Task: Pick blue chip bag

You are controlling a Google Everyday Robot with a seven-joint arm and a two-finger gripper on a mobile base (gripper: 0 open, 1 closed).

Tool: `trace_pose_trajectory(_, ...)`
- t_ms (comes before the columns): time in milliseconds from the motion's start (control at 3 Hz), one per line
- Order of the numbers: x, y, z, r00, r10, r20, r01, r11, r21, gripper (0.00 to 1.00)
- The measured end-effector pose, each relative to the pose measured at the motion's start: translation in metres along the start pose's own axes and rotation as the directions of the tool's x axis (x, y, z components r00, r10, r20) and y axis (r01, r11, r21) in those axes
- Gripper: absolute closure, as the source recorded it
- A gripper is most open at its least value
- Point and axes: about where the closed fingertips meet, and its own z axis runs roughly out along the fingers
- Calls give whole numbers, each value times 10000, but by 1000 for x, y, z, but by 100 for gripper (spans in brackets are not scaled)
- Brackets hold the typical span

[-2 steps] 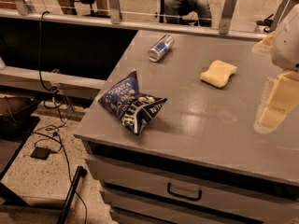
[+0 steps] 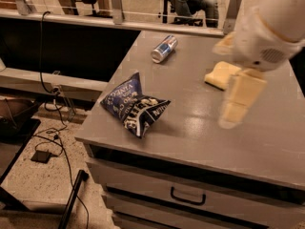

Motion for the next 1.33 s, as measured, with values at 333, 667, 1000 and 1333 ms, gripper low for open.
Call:
trace_pose_trajectory(333,-54,-7,28,9897,-1067,955,1119,9924,-509,0)
trace_pose_trajectory(667,-112,-3,66,9654,-1845,1843,2095,9696,-1265,0)
trace_pose_trajectory(1000,-131,-1,95,9615,-1878,2007,2212,9621,-1597,0)
trace_pose_trajectory(1333,-134,0,123,9667,-1772,1847,2057,9673,-1485,0)
